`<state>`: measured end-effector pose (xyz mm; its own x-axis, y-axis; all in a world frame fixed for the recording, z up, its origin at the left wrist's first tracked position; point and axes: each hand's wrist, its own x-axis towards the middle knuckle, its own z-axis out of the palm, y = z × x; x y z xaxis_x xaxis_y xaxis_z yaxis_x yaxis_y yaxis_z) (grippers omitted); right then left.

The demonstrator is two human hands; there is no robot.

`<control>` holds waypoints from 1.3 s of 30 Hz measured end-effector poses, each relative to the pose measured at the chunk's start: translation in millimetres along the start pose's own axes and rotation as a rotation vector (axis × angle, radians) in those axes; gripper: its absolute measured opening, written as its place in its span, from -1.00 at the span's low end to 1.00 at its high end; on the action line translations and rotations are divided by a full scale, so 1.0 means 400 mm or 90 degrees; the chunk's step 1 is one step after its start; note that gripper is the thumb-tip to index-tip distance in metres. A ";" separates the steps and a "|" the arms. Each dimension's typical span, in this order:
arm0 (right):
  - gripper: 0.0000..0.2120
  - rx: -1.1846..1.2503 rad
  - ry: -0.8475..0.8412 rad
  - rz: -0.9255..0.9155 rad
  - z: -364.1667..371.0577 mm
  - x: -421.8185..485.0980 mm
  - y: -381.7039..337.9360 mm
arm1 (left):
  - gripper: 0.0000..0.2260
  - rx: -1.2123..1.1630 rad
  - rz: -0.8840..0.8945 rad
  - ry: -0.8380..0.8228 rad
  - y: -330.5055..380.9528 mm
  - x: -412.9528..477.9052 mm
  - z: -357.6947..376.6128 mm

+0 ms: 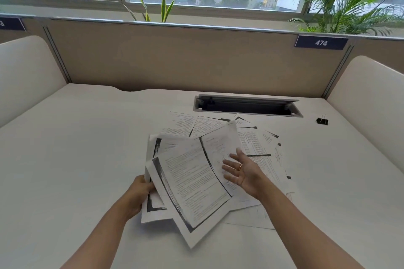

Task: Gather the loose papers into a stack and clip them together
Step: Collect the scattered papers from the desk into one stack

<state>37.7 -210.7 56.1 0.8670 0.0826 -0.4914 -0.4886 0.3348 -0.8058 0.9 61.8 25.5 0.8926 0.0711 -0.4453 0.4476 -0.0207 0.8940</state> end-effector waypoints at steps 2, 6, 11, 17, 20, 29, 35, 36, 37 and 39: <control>-0.72 -0.139 0.050 -0.066 -0.009 0.005 0.017 | -0.88 0.008 -0.002 -0.003 0.001 0.000 0.000; -0.76 -0.544 0.190 -0.226 -0.063 0.016 0.042 | -0.87 0.001 -0.003 -0.009 0.000 -0.001 -0.001; -0.50 -0.734 0.212 -0.230 -0.128 0.031 0.052 | -0.86 -0.006 -0.016 -0.028 0.001 -0.005 -0.014; -0.23 -0.755 0.209 -0.174 -0.162 0.030 0.053 | -0.86 0.011 -0.033 -0.092 0.006 -0.023 -0.022; -0.30 -0.746 0.271 -0.189 -0.165 0.030 0.047 | -0.86 0.002 -0.036 -0.096 0.000 -0.023 -0.026; -0.77 -0.491 0.406 -0.248 -0.181 0.009 0.023 | -0.80 -0.033 -0.048 -0.057 -0.010 -0.016 -0.027; -0.79 -0.490 0.421 -0.232 -0.172 -0.004 0.040 | -0.70 -0.058 -0.052 -0.043 -0.017 -0.011 -0.020; -0.79 -0.485 0.416 -0.230 -0.166 -0.004 0.045 | -0.71 -0.058 -0.048 -0.042 -0.017 -0.011 -0.017; -0.80 -0.479 0.410 -0.228 -0.159 -0.005 0.050 | -0.72 -0.058 -0.044 -0.042 -0.018 -0.011 -0.014; -0.81 -0.473 0.400 -0.227 -0.138 -0.005 0.060 | -0.75 -0.057 -0.038 -0.052 -0.019 -0.013 -0.007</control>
<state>18.9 -254.7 19.6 0.8702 -0.4832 -0.0961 -0.3351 -0.4376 -0.8344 -7.2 64.3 21.1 0.8673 -0.0121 -0.4976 0.4972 0.0698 0.8648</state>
